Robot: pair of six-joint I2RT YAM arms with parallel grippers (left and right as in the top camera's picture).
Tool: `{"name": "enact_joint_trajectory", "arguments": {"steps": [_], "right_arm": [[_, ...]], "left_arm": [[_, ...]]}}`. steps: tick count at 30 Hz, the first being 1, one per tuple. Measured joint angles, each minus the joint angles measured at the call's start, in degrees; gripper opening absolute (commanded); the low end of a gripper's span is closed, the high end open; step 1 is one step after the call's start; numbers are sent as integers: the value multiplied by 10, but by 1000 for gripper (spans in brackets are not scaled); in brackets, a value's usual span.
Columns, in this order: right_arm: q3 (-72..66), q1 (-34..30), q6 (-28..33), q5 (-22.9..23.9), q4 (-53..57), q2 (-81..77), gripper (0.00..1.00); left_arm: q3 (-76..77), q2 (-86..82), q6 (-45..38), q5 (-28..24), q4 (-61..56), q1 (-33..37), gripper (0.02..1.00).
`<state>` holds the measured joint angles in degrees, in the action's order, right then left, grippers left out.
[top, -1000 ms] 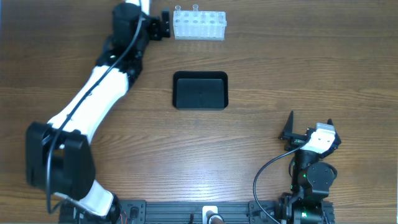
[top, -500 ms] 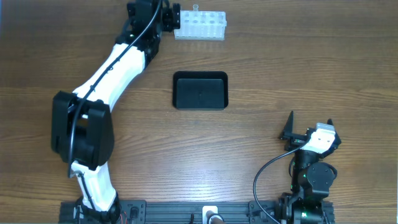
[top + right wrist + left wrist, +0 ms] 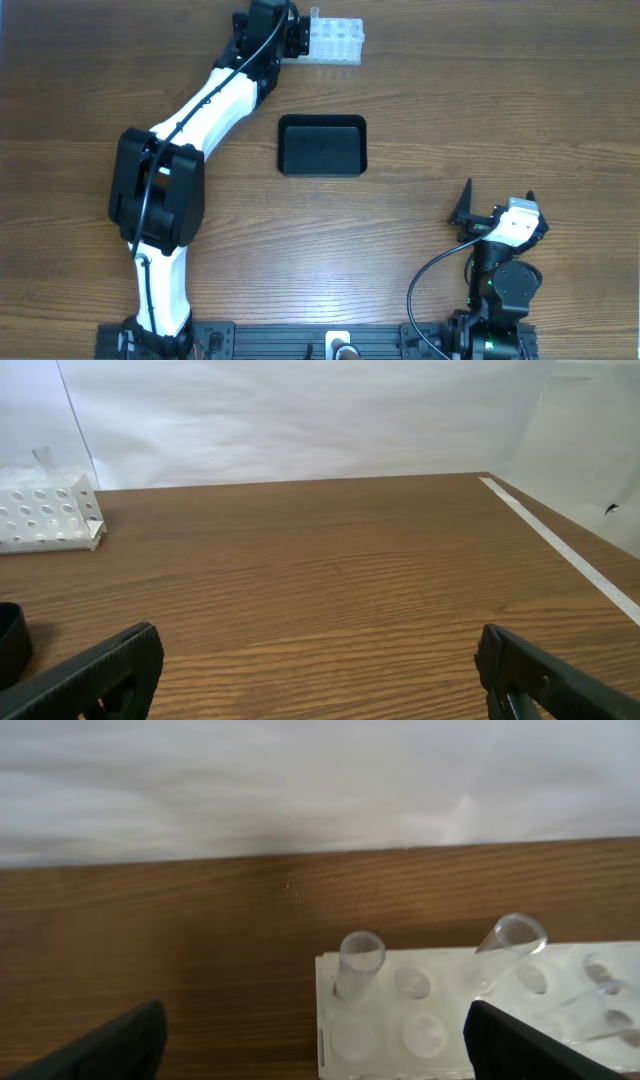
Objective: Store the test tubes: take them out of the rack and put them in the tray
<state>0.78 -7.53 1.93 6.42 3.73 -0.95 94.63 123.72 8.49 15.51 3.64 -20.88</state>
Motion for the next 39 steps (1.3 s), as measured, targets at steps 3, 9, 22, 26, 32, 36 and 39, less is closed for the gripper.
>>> {"name": "enact_joint_trajectory", "arguments": {"steps": [3, 9, 22, 26, 32, 36, 39], "right_arm": [[0, 0, 0, 0, 0, 0, 991], [0, 0, 0, 0, 0, 0, 993], [0, 0, 1, 0, 0, 0, 991], [0, 0, 0, 0, 0, 0, 991], [0, 0, 0, 0, 0, 0, 991], [0, 0, 0, 0, 0, 0, 991], [0, 0, 0, 0, 0, 0, 991]], "left_arm": [[7, 15, 3, 0, -5, 0, 928], [41, 40, 4, 1, -13, 0, 921], [95, 93, 6, 4, -17, 0, 798], [96, 98, 10, 5, -17, 0, 687], [97, 99, 12, 6, -17, 0, 614], [99, 99, 12, 6, -17, 0, 544], [99, 99, 13, 6, -17, 0, 503]]}}
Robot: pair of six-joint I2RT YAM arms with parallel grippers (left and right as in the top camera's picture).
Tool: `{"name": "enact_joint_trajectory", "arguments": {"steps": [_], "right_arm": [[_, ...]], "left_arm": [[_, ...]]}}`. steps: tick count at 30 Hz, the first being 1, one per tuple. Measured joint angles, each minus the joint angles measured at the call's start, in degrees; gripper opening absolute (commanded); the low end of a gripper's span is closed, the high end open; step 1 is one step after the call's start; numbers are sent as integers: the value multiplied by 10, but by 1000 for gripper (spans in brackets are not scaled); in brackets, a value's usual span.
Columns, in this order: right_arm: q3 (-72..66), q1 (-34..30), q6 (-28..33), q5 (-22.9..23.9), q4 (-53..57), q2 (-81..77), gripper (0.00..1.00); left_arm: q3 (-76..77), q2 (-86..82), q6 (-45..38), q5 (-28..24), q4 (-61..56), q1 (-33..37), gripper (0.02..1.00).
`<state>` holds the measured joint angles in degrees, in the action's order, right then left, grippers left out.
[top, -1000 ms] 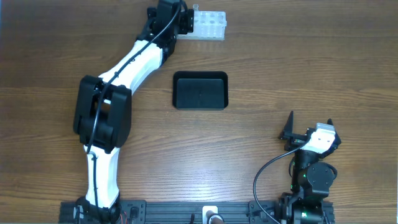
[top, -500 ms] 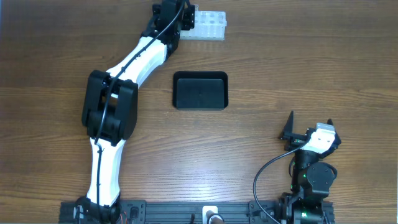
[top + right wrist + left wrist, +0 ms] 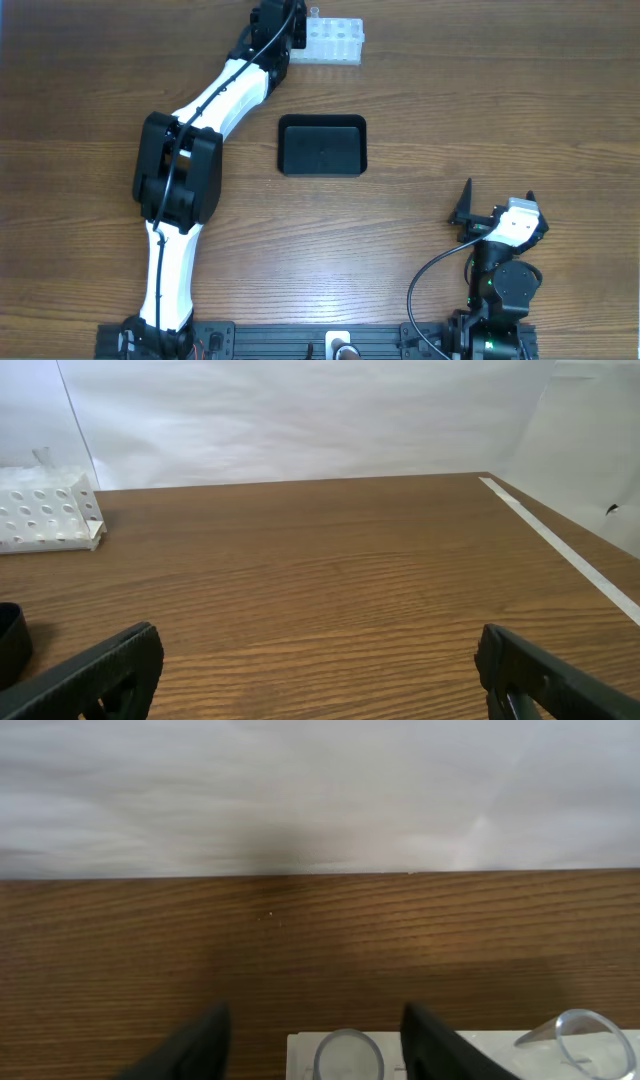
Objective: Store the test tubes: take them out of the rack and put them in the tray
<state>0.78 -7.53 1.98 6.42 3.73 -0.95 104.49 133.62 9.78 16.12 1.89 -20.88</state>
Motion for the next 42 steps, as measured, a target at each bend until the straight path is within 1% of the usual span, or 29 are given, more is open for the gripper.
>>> {"name": "enact_joint_trajectory", "arguments": {"steps": [2, 7, 9, 23, 26, 32, 42], "right_arm": [[0, 0, 0, 0, 0, 0, 991], [0, 0, 0, 0, 0, 0, 991], [0, 0, 0, 0, 0, 0, 991], [0, 0, 0, 0, 0, 0, 991], [0, 0, 0, 0, 0, 0, 991], [0, 0, 0, 0, 0, 0, 993], [0, 0, 0, 0, 0, 0, 991]], "left_arm": [[0, 0, 0, 0, 0, 0, 474], [0, 0, 1, 0, 0, 0, 452], [0, 0, 1, 0, 0, 0, 406], [0, 1, 6, -16, -5, 0, 380], [0, 1, 8, -18, -5, 0, 329], [0, 2, 8, -22, -6, 0, 321], [1, 12, 19, -22, -8, 0, 264]]}}
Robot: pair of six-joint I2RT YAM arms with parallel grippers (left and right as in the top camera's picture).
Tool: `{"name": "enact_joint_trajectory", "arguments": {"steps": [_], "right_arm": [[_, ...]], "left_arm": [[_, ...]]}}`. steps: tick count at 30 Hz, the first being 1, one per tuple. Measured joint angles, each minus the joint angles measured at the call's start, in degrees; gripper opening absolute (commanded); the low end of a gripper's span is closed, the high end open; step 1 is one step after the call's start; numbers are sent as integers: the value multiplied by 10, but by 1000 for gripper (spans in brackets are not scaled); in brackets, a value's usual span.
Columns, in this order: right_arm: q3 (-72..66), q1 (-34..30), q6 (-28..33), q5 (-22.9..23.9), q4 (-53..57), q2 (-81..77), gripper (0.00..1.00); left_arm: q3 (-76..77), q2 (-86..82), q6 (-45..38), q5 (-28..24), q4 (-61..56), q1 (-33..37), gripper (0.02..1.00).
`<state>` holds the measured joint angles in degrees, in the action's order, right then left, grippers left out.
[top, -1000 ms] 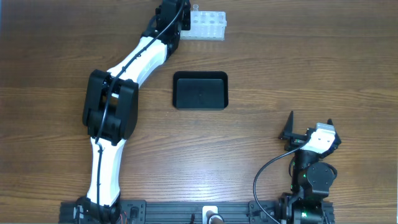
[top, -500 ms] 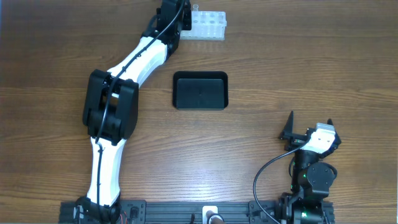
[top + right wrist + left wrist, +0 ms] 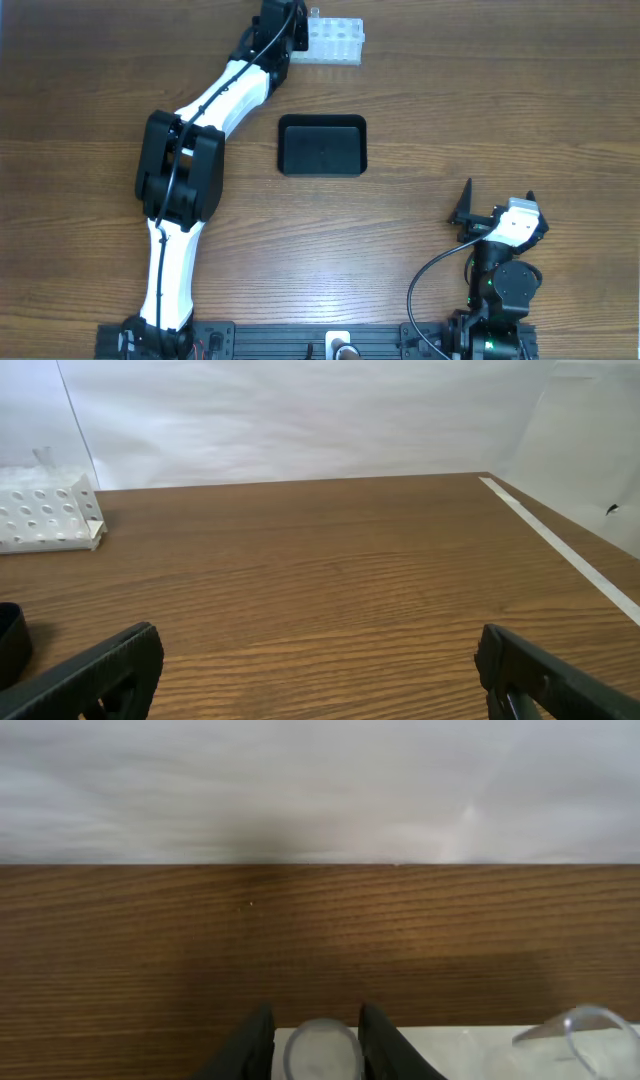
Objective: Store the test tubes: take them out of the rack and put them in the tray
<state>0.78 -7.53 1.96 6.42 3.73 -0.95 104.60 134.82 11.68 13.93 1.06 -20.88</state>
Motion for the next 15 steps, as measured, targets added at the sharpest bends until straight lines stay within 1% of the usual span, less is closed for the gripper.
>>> {"name": "enact_joint_trajectory", "arguments": {"steps": [4, 15], "right_arm": [[0, 0, 0, 0, 0, 0, 991], [0, 0, 0, 0, 0, 0, 993]], "left_arm": [[0, 0, 1, 0, 0, 0, 255], [0, 0, 2, 0, 0, 0, 187]]}}
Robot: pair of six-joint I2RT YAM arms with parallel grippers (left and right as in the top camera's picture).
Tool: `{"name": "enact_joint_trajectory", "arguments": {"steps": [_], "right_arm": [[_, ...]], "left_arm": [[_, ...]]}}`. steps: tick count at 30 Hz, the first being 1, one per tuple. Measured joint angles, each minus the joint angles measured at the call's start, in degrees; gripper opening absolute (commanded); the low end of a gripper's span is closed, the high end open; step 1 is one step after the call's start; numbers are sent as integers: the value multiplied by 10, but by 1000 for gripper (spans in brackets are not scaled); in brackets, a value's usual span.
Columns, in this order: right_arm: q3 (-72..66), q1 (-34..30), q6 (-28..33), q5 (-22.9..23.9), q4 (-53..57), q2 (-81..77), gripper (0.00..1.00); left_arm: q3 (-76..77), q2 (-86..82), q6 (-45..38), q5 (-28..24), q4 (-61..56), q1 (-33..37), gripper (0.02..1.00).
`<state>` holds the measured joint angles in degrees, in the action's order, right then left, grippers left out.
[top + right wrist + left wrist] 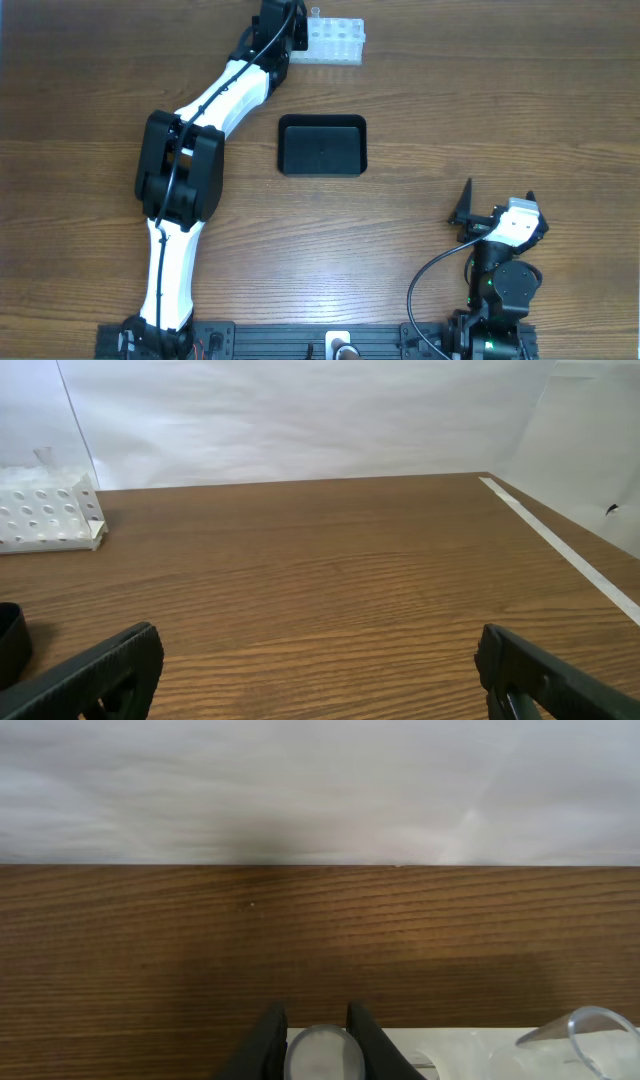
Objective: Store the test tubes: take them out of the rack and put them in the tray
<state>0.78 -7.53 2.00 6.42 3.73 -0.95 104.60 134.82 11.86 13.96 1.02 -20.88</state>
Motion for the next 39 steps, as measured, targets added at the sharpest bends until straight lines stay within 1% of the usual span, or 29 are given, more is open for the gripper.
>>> {"name": "enact_joint_trajectory", "arguments": {"steps": [14, 19, 23, 25, 29, 32, 35, 37, 39], "right_arm": [[0, 0, 0, 0, 0, 0, 991], [0, 0, 0, 0, 0, 0, 991], [0, 0, 0, 0, 0, 0, 991], [0, 0, 0, 0, 0, 0, 991], [0, 0, 0, 0, 0, 0, 991], [0, 0, 0, 0, 0, 0, 991], [0, 0, 0, 0, 0, 0, 993], [0, 0, 0, 0, 0, 0, 991], [0, 0, 0, 0, 0, 0, 993]], "left_arm": [[0, -9, -2, 0, 0, 0, 172], [0, -76, -21, 0, 4, 3, 161], [0, -188, -45, 0, 18, 8, 132], [3, -241, -50, 0, 51, 8, 119], [19, -331, -39, 1, 188, 3, 121], [25, -350, 0, 2, 311, -9, 106], [23, -330, 67, 6, 440, -24, 86], [13, -303, 112, 10, 498, -35, 82], [-3, -276, 143, 11, 525, -43, 97]]}}
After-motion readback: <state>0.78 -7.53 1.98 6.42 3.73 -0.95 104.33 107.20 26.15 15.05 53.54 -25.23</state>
